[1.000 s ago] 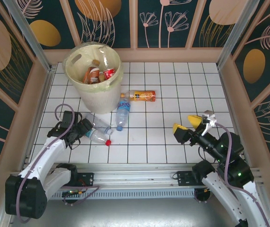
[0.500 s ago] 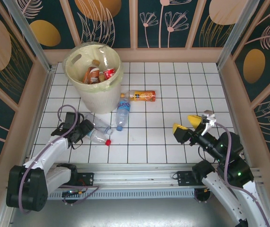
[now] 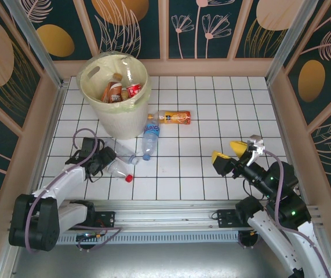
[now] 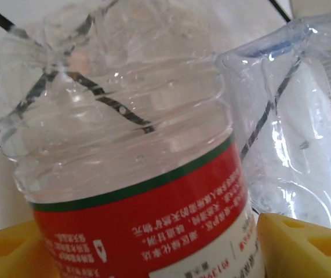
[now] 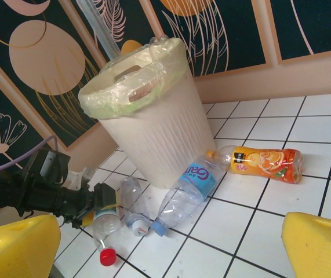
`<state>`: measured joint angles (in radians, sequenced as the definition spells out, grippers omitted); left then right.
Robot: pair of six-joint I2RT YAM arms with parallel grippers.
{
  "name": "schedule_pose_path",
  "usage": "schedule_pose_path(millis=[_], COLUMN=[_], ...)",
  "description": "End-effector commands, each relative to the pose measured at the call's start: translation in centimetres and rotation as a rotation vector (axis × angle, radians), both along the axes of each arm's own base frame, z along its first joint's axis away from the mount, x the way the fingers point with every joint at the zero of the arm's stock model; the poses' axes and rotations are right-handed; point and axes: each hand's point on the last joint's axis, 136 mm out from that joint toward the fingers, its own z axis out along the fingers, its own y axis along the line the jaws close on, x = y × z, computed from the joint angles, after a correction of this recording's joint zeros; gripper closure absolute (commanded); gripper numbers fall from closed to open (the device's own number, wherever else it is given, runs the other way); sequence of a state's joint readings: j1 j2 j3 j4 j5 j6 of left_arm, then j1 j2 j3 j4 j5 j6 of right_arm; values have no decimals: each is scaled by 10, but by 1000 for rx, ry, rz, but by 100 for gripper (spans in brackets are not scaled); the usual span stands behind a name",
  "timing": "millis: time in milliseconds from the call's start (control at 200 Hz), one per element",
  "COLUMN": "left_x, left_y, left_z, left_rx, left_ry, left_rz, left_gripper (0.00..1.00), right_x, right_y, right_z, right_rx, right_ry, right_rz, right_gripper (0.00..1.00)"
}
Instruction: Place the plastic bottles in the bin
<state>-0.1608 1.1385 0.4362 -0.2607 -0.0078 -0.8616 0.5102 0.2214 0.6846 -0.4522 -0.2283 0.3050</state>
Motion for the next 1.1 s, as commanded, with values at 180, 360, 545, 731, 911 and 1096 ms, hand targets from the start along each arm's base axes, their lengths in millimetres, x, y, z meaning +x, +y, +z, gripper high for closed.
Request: schedule_pose_path(millis=[180,360,545,731,911,1096], left_x=[4,5,11,16,21,23], left_y=[2,6,8,9,20,58], left_z=[7,26,63,110,173,251], left_rx=[18,34,41,44,105,363], left_ry=[-24,-57,-125,-204,-295,-354], left_rz=[0,9,17,9,29,76], left_gripper=[32,37,43,43,42,42], right_x=[2,1,-1,-1,-2,-2], right_y=[0,-1,-1,-1,-1,-2], right_z=[1,1,2,3,4,4], right_rx=[14,15,18,21,22,23], right_ry=[3,-2,-8,-13,-14,-18], right_rz=[-8,-8,-5,-2,-1,-4], right_gripper=[1,1,1,1,2,1])
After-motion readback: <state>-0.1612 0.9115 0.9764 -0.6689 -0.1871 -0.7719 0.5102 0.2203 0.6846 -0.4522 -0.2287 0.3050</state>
